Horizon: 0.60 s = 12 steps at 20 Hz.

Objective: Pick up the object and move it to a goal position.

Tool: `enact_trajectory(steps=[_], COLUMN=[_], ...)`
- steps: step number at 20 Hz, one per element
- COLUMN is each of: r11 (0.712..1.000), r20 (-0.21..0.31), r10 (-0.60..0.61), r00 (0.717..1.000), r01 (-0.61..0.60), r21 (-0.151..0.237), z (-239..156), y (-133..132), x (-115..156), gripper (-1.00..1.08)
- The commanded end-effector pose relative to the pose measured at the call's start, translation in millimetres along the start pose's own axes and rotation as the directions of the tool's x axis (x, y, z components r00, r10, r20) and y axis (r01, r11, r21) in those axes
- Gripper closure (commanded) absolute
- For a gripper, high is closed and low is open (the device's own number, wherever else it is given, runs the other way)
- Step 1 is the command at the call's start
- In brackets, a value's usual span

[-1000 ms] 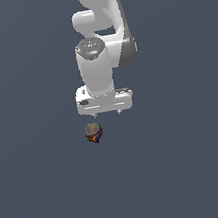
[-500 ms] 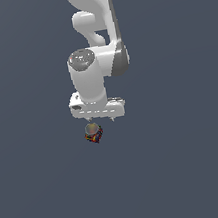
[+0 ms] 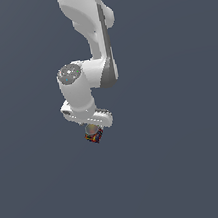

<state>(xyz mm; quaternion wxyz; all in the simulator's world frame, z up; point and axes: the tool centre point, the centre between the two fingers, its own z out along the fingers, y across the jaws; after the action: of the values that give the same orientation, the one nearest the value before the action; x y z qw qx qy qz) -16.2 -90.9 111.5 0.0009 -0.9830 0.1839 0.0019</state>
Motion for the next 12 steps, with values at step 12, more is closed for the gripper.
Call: enact_trajectory(steps=[12], r11=[1.0], r20=[-0.003], r10=[0.017], r00=[1.0], r01=[-0.017], r21=[-0.001], z=[33.0], y=[4.3], x=[0.3], gripper=[-0.92])
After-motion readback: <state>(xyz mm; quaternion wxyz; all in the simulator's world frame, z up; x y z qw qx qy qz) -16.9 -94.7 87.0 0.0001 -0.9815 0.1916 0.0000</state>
